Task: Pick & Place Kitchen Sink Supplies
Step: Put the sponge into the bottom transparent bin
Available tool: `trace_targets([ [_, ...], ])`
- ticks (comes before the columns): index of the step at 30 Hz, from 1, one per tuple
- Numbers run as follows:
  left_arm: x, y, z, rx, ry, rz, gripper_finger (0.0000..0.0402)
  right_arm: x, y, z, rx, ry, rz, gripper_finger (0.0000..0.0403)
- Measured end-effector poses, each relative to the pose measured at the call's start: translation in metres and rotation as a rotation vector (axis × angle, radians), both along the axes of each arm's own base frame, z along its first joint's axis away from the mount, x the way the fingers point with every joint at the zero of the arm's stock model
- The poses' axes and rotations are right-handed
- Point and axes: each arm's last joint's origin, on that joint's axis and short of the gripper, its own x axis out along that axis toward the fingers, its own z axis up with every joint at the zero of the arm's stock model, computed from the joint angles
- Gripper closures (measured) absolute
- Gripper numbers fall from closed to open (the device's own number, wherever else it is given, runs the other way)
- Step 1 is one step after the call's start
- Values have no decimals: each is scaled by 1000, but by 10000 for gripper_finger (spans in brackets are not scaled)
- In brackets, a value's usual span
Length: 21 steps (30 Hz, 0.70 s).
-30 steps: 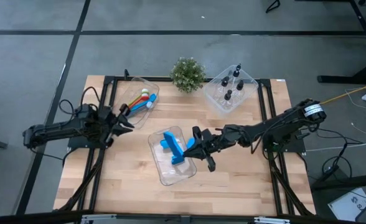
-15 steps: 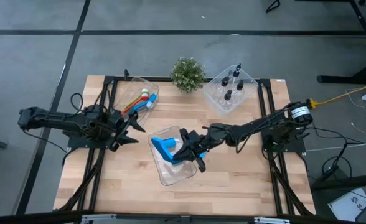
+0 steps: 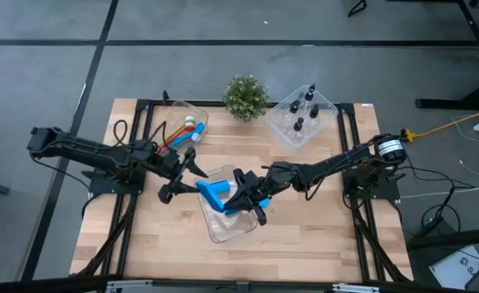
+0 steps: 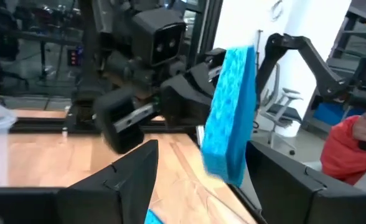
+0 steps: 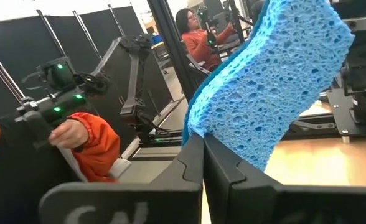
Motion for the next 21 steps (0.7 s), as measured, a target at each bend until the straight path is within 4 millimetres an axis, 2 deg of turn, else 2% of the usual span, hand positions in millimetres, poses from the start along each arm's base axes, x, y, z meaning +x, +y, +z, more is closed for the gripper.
trace_targets([
  [7,15,-9,-1,24,-12,-77,165,0,0,0,-11,-4,-1,402],
  [10,18,-9,-1,10,-25,-75,178,0,0,-1,-26,-4,-2,402],
  [13,19,-9,-1,1,-27,-75,218,0,-2,-1,-28,2,-6,402],
  [19,19,-9,-1,-17,-18,-72,356,1,-5,-5,-41,41,-48,402],
  [21,19,-9,-1,-37,-11,-72,384,1,-5,-5,-61,33,-55,400],
])
